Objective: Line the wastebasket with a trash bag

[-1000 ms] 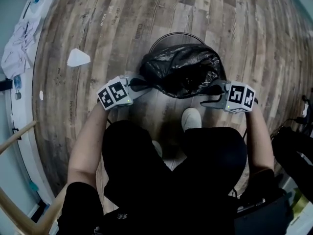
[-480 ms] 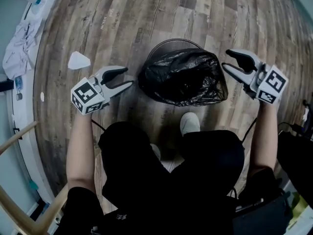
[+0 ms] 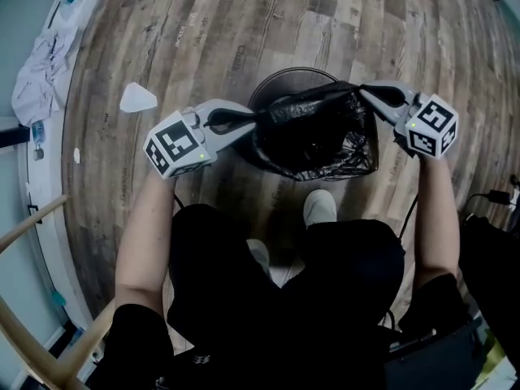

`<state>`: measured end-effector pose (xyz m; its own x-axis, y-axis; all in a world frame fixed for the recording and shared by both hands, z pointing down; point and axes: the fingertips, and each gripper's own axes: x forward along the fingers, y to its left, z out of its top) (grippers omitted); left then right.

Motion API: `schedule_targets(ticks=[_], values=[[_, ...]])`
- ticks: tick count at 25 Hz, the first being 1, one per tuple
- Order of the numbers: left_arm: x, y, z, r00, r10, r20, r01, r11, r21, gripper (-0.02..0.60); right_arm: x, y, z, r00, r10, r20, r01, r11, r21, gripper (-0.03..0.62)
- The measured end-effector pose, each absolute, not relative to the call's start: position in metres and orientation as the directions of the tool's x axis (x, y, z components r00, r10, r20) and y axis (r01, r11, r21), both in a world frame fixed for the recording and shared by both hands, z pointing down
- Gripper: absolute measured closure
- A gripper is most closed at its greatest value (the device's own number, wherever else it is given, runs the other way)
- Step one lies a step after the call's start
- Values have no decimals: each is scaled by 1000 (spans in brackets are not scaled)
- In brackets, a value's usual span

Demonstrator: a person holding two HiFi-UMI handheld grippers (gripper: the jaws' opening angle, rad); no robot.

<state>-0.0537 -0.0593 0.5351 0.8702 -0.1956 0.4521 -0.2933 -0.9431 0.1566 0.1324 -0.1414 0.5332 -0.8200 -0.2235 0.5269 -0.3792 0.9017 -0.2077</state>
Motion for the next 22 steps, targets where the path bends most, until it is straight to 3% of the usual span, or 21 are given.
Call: schedule_targets(ticks=[1,8,13,17,22], values=[[-55,-63,532,873,-210,440,-304,-940,155,572,130,-145,529,-827,-232,512,-378,903,-203,591],[-73,-79,521,846,-317,429,-405,-905,130,571,114,-161,515,-856,-248,453,-352,922,-161,591],[-93,-81,497,864,-378,332,-443,-885,146,390,98,-167,499,-882,-259,395,-346,924,-166,591],[-97,-95,477,858,-438,268,-483,-866,128,390,92,-159,485,-898,-262,352,-338,925,-174,591],[-55,-113,488,854,-394,340,-440,-896,66,388,83,-153,476,-898,-259,356,-336,926,-174,591]])
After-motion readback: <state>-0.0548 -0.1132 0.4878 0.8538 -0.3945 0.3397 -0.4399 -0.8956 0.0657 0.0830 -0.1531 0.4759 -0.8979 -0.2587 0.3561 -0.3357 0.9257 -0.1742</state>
